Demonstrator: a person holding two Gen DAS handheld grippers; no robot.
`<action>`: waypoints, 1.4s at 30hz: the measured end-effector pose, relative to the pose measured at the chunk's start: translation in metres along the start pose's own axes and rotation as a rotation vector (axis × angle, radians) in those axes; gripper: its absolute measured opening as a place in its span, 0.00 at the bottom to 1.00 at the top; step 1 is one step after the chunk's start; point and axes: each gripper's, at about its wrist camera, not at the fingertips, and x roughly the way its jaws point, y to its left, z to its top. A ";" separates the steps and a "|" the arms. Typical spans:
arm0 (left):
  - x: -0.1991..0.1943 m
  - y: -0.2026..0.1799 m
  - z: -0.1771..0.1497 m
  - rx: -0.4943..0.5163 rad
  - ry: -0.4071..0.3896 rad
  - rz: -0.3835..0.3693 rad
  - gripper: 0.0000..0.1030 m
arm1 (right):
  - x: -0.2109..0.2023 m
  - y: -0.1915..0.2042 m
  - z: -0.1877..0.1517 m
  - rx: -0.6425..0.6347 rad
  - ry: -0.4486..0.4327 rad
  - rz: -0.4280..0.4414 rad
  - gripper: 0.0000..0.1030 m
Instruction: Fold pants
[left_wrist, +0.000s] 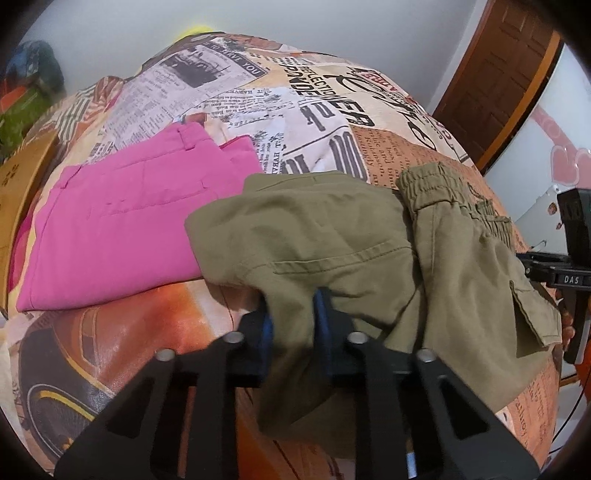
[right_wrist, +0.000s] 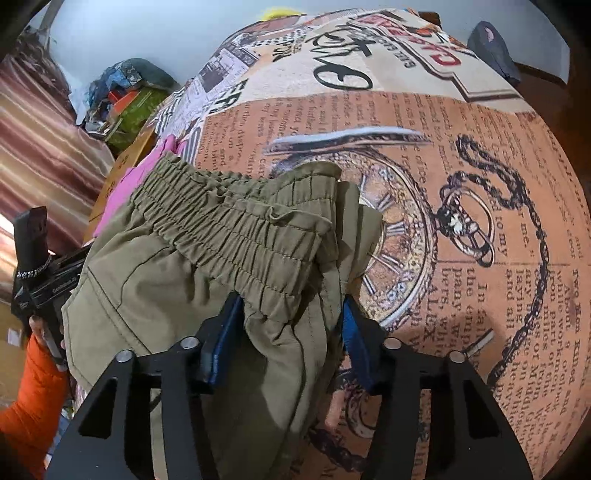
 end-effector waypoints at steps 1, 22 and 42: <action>-0.001 -0.002 0.000 0.010 -0.003 0.015 0.13 | -0.001 0.002 0.001 -0.010 -0.010 -0.010 0.42; -0.102 -0.027 0.005 0.051 -0.189 0.046 0.02 | -0.064 0.072 0.016 -0.195 -0.190 -0.087 0.16; -0.179 0.060 0.022 -0.047 -0.326 0.158 0.02 | -0.054 0.180 0.076 -0.365 -0.277 -0.044 0.16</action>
